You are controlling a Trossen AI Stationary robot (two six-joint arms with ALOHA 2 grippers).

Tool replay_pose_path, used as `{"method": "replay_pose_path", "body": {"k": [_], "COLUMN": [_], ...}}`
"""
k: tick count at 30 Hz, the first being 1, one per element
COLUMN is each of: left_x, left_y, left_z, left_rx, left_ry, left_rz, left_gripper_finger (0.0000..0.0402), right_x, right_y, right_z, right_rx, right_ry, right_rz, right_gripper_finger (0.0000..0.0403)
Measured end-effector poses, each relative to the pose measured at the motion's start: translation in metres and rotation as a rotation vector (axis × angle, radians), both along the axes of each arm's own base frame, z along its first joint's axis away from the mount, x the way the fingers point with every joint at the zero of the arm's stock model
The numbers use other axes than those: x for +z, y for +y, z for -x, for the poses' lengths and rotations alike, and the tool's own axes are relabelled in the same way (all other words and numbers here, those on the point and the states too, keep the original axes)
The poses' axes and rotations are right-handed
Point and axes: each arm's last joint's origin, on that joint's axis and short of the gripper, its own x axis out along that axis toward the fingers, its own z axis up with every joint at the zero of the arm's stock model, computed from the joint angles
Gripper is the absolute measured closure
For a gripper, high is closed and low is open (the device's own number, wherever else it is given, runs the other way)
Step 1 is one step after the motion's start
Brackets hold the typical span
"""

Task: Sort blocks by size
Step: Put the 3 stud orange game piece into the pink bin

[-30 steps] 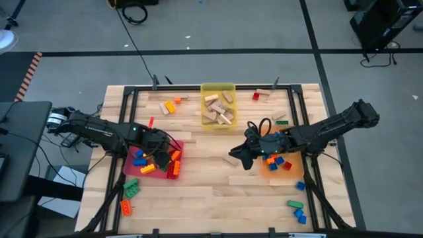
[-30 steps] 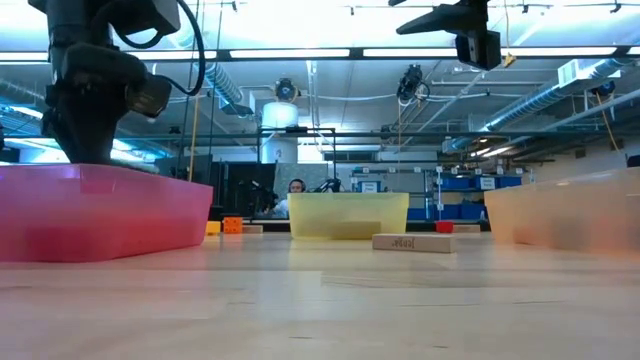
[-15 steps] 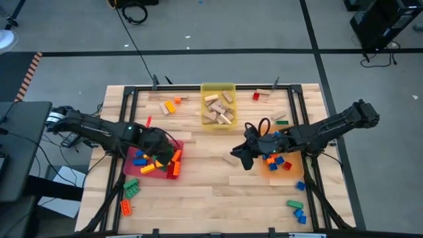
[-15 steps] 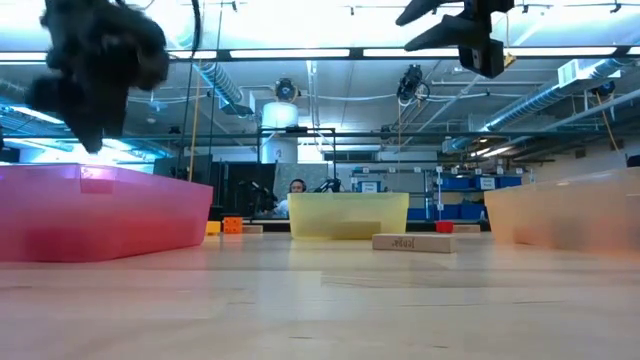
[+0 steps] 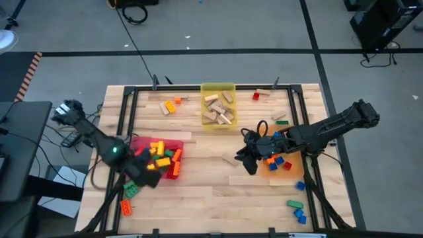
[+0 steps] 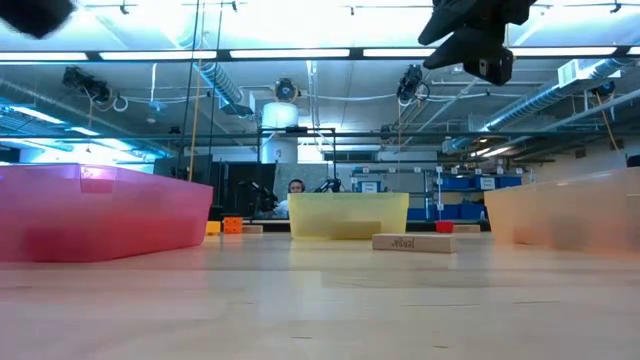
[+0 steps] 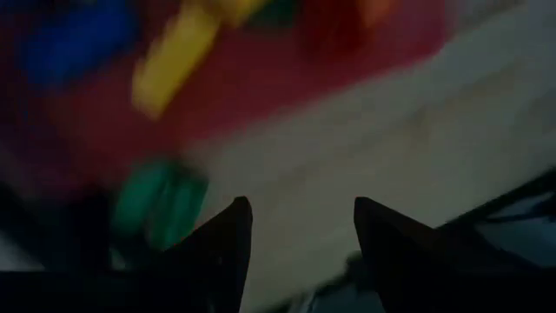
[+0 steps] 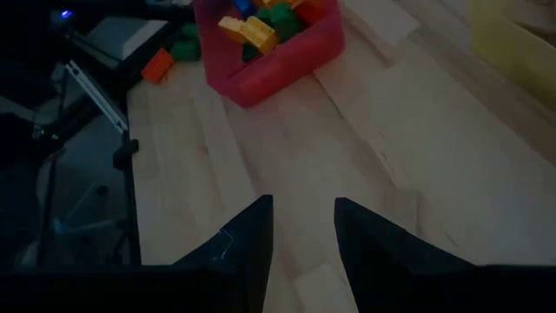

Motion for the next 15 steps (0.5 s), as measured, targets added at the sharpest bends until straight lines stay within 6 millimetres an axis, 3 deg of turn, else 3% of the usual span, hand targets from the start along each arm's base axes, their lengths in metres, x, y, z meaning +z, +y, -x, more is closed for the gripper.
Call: {"method": "replay_pose_path", "body": {"k": [8, 15], "left_x": [-0.027, -0.054], "left_y": [-0.046, -0.077], "left_z": [0.002, -0.007], "left_rx": [0.197, 0.196], "left_ry": [0.183, 0.349], "left_rz": [0.058, 0.150], "left_gripper_finger": [0.0191, 0.0191], "right_x": [0.000, 0.001], "right_y": [0.000, 0.000], "right_z": [0.000, -0.001], "right_rx": [0.031, 0.045], "right_ry": [-0.003, -0.012], "right_rz": [0.039, 0.057], "right_gripper_finger": [0.0264, 0.0264]}}
